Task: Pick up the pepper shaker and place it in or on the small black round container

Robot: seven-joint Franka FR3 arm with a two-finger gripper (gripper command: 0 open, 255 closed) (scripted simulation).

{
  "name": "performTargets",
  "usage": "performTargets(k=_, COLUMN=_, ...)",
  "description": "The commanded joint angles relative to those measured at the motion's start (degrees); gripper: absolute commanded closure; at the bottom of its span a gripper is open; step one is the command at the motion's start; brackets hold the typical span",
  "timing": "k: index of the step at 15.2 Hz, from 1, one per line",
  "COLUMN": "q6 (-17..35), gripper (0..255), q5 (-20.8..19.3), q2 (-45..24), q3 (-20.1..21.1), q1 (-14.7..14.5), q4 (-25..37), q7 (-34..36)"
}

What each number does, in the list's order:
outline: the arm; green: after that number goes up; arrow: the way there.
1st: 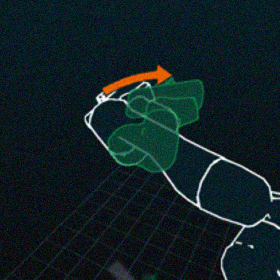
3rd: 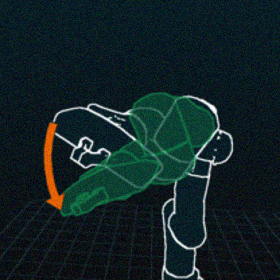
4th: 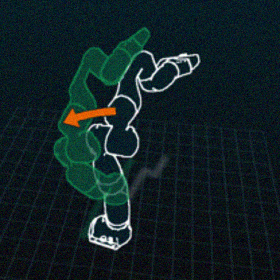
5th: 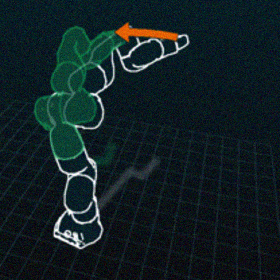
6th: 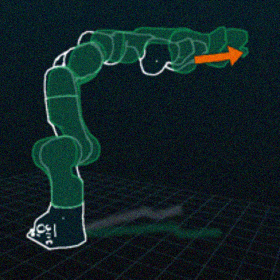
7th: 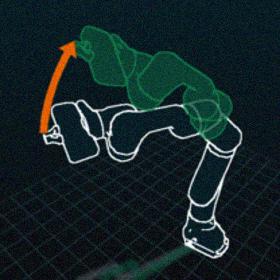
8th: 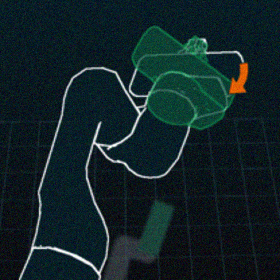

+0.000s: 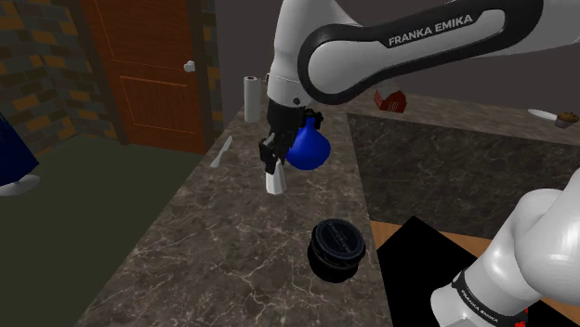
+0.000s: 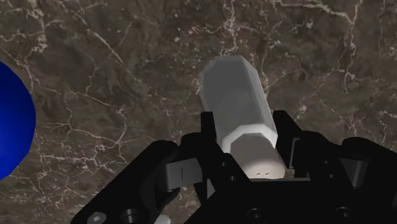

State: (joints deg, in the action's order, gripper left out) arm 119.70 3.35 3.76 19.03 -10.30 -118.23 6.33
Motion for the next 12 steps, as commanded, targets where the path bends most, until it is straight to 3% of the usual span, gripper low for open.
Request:
performTargets(k=1, q6=-1.47, gripper=255, q5=0.09, q2=0.34, q3=-0.04, q1=0.02, q4=1.13, q7=-0.03)
performTargets(k=9, q6=-7.17, gripper=255, q5=0.31, q2=1.41, q3=-0.23, q1=0.12, q4=5.8, q7=-0.09)
performTargets(k=12, q6=-7.33, gripper=255, q5=2.67, q2=8.4, q3=-0.34, q1=-0.45, q4=-0.73, q7=-0.65)
